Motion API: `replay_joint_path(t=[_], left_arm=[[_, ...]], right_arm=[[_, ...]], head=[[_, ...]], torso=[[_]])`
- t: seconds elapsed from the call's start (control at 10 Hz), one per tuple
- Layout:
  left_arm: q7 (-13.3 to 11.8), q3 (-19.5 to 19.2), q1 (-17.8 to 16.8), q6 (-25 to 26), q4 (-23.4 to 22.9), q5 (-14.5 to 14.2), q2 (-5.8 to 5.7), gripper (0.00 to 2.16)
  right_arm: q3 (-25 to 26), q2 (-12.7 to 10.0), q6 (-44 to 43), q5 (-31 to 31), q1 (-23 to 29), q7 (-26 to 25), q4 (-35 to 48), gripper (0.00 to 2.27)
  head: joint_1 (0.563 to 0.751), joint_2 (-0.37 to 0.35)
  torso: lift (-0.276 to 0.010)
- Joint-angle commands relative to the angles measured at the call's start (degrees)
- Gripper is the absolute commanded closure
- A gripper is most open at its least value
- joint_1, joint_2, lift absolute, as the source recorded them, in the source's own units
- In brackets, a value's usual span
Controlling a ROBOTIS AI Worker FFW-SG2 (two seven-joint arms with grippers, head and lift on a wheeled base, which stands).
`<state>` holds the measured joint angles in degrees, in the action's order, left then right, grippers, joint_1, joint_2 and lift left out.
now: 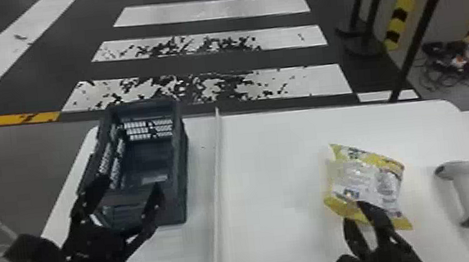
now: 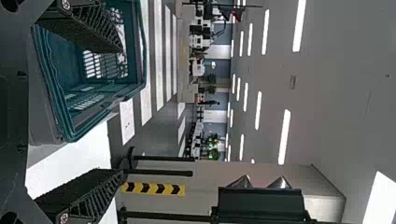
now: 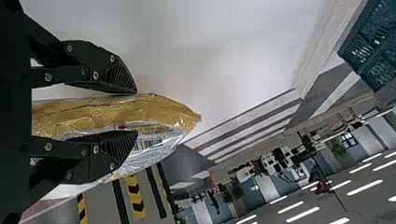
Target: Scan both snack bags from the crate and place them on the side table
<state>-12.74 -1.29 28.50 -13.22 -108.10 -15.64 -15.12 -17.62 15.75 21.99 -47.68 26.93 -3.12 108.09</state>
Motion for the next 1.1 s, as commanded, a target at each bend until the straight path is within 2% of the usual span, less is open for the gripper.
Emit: replay_joint_path(t=[0.0,0.1,0.3,0.5,0.7,1.0], left_arm=[[0.0,0.1,0.0,0.0,0.0,0.0,0.00,0.08],[0.0,0.1,0.1,0.0,0.0,0.0,0.00,0.08],[-0.1,0.1,0.2,0.0,-0.2,0.0,0.00,0.08],[-0.1,0.2,0.2,0.0,-0.2,0.2,0.09,0.08],[-0.2,0.3,0.4,0.0,-0.3,0.4,0.26,0.08],[-0.2,0.1,0.6,0.2,-0.2,0.5,0.44,0.08]], right_arm=[[0.9,0.2,3.3,10.9,0.5,4.1,5.2,0.04],[3.8,-0.1,7.0,21.5,0.6,10.3,8.9,0.04],[9.8,-1.2,14.0,37.0,0.0,18.0,14.0,0.06],[17.5,-4.1,16.5,49.2,-3.6,20.3,15.1,0.06],[23.0,-7.1,17.9,55.1,-8.9,20.7,13.8,0.06],[27.0,-9.7,17.9,60.8,-14.3,21.9,7.6,0.08]], head=[[0.695,0.039],[0.695,0.050],[0.695,0.066],[0.695,0.070],[0.695,0.033],[0.695,-0.003]], torso=[[-0.095],[-0.095],[-0.095],[-0.095],[-0.095],[-0.095]])
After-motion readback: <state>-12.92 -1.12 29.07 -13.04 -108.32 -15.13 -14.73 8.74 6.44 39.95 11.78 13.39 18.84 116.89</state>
